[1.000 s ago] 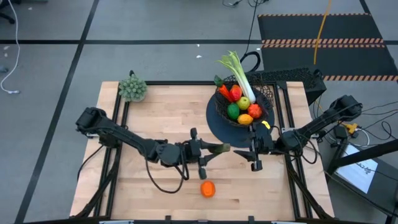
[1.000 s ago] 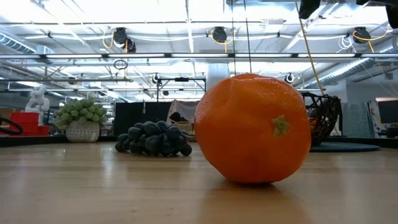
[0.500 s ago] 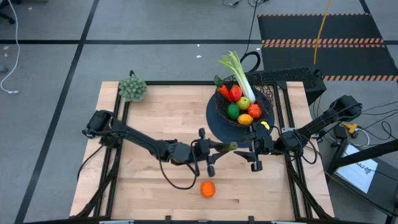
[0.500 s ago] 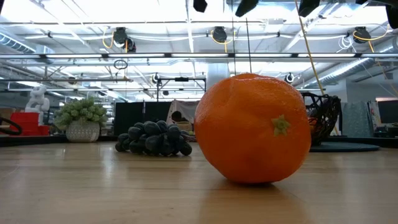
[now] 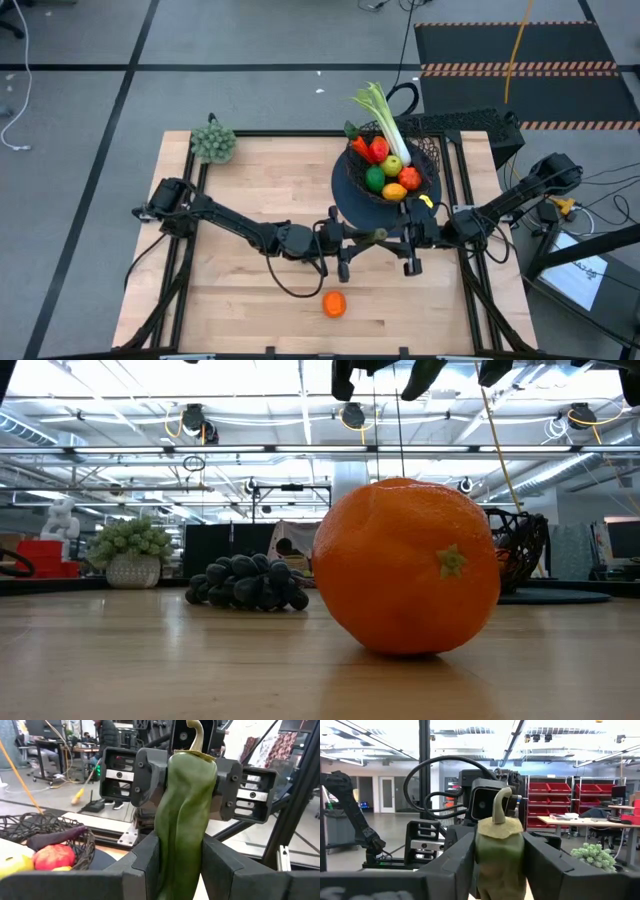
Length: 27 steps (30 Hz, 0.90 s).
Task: Build produce basket
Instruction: Put the green chili pepper into the black wire basket
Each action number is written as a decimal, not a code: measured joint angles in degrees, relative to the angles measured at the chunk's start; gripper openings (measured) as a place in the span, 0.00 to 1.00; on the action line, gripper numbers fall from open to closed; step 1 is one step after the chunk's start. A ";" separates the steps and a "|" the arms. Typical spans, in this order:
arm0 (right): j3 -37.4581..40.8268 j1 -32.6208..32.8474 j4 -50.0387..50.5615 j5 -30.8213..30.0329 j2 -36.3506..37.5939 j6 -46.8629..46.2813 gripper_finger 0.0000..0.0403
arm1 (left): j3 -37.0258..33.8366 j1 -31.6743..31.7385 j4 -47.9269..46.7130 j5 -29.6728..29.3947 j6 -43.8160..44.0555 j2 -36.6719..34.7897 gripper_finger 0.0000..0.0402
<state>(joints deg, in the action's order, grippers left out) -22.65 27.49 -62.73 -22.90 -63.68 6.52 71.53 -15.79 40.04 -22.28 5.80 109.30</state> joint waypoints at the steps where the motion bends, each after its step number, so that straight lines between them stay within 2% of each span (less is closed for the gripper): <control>1: 0.00 0.00 -0.04 0.12 0.00 0.00 0.34 | 0.00 0.01 0.03 0.11 -0.06 0.00 0.29; 6: 0.00 -0.02 0.52 0.27 0.04 0.15 0.26 | 0.00 -0.20 0.03 0.04 -1.23 -0.09 0.32; 9: 0.00 0.00 0.77 0.38 0.02 0.13 0.26 | 0.00 -0.35 -0.83 -0.09 -0.83 -0.40 0.41; 12: 0.00 0.03 0.41 -1.26 0.51 -0.42 0.29 | -0.02 -0.70 -7.02 -0.54 -0.58 -3.43 0.53; 16: 0.00 0.02 0.32 -8.03 2.07 -0.87 0.30 | 0.00 -0.80 -18.93 -1.86 -0.67 -8.94 0.67; 20: 0.00 -0.36 0.31 -17.97 4.58 1.52 0.29 | 0.00 -0.79 -31.30 -2.46 1.08 -14.86 0.75; 24: -0.58 -3.10 1.94 -25.14 7.58 3.07 0.29 | 0.00 -0.79 -42.57 -4.19 3.83 -19.55 0.76; 27: -3.22 -6.49 8.24 -25.09 9.30 1.83 0.29 | 0.00 -0.79 -48.45 -4.40 5.47 -21.74 0.73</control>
<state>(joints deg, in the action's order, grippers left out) -25.88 20.99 -54.49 -47.99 -54.38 8.35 71.53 -16.58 -8.40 -26.68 11.26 87.56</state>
